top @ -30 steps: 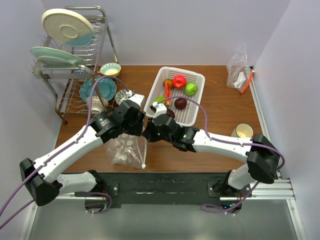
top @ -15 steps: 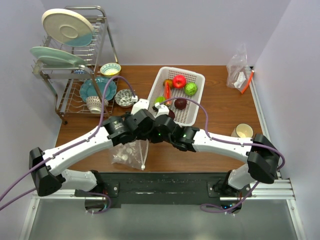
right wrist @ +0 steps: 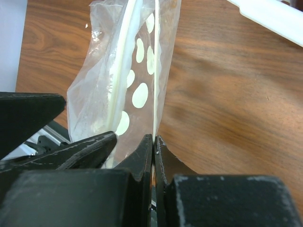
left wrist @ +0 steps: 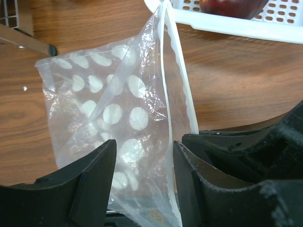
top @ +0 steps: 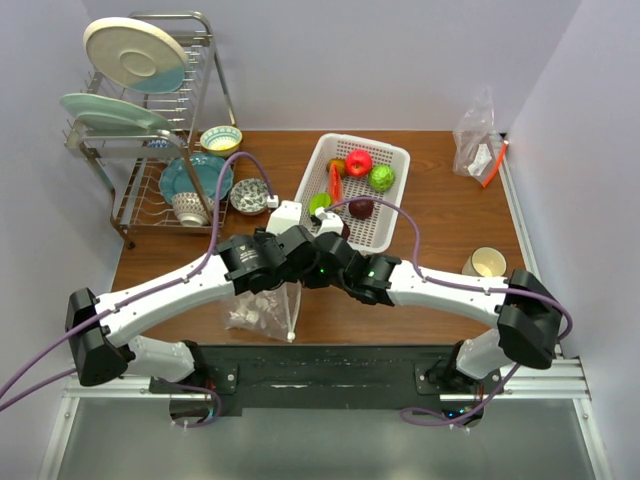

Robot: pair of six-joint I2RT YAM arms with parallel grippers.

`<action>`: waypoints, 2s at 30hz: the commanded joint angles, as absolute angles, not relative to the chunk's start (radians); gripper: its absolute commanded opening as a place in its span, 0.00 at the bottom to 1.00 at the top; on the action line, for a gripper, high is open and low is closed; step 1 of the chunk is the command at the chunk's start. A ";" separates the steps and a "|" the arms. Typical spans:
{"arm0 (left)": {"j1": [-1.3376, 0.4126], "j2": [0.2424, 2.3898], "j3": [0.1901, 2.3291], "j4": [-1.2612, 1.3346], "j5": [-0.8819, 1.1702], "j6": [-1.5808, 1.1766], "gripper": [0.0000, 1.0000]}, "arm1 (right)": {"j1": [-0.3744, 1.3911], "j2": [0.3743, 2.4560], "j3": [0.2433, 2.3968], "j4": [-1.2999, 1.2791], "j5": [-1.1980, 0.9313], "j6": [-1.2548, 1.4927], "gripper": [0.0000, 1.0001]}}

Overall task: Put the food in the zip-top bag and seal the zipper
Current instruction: Open the zipper of the food storage bag at the center of the board.

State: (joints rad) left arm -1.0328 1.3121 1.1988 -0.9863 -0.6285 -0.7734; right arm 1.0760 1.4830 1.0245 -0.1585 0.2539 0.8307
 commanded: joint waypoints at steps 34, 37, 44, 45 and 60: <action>-0.979 1.279 1.170 -0.933 -0.572 -0.681 0.50 | 1.062 1.405 0.971 -0.025 0.261 0.925 0.00; -0.980 1.246 1.172 -0.893 -0.528 -0.673 0.58 | 1.062 1.411 0.979 -0.029 0.258 0.922 0.00; -0.979 1.198 1.201 -0.913 -0.517 -0.672 0.60 | 1.062 1.414 0.980 -0.029 0.262 0.919 0.00; -0.979 1.193 1.200 -0.910 -0.512 -0.673 0.60 | 1.062 1.416 0.982 -0.029 0.262 0.919 0.00; -0.980 1.288 1.108 -0.890 -0.594 -0.693 0.48 | 1.062 1.391 0.991 -0.041 0.268 0.923 0.00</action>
